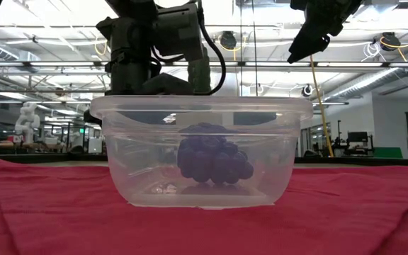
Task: Pick and placing Produce into tupperware
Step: Put the left strawberry into the transparent bin
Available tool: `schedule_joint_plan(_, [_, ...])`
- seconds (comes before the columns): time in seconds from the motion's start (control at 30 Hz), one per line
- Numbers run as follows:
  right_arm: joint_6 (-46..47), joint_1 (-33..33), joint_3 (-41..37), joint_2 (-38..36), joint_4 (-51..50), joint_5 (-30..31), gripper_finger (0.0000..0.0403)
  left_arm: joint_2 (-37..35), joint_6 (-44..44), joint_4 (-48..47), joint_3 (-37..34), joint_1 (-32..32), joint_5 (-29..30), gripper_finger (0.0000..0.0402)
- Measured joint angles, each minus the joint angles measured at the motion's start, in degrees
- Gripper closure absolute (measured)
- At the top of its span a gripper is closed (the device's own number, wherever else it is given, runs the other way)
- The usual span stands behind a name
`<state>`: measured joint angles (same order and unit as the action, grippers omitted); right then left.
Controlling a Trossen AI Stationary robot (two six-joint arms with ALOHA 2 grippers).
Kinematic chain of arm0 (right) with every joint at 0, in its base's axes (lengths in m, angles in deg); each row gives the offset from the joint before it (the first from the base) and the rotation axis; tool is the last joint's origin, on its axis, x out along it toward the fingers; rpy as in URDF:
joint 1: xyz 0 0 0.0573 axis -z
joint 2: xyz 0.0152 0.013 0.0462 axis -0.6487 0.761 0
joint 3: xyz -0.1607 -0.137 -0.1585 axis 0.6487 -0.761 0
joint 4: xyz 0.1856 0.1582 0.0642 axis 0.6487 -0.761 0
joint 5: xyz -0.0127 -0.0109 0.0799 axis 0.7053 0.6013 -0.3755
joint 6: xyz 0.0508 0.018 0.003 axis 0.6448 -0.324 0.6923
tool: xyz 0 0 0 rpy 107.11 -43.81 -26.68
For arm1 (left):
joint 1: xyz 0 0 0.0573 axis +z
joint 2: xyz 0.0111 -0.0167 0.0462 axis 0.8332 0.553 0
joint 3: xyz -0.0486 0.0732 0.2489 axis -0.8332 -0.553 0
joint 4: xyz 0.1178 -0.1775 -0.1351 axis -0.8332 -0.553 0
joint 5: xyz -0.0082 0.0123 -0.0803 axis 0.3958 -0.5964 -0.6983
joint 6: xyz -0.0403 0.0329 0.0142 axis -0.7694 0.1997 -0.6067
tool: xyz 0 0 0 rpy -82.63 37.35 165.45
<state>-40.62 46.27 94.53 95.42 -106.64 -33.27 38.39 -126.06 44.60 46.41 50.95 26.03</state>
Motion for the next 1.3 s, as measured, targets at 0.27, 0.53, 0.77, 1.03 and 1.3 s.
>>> schedule_joint_plan(0.27, [0.0,0.0,0.0,0.0,0.01,0.0,0.0149,0.0,1.51,-0.42,0.0,1.14,-1.51,0.027])
schedule_joint_plan(0.53, [0.02,0.01,0.0,0.0,0.03,0.0,0.0149,-2.02,2.29,-0.8,0.0,1.37,-1.0,0.0271])
schedule_joint_plan(0.77, [0.07,0.02,0.02,0.0,0.01,0.01,0.0149,-8.66,0.46,-3.17,0.02,1.32,3.17,0.0272])
schedule_joint_plan(1.03, [0.38,0.02,0.02,0.0,0.02,0.0,0.0149,-14.03,-1.88,1.31,0.02,-1.63,4.12,0.0272])
schedule_joint_plan(1.3, [0.44,0.01,0.02,0.0,0.6,0.01,0.0149,-12.49,-0.26,14.67,0.02,-7.46,4.07,0.0272])
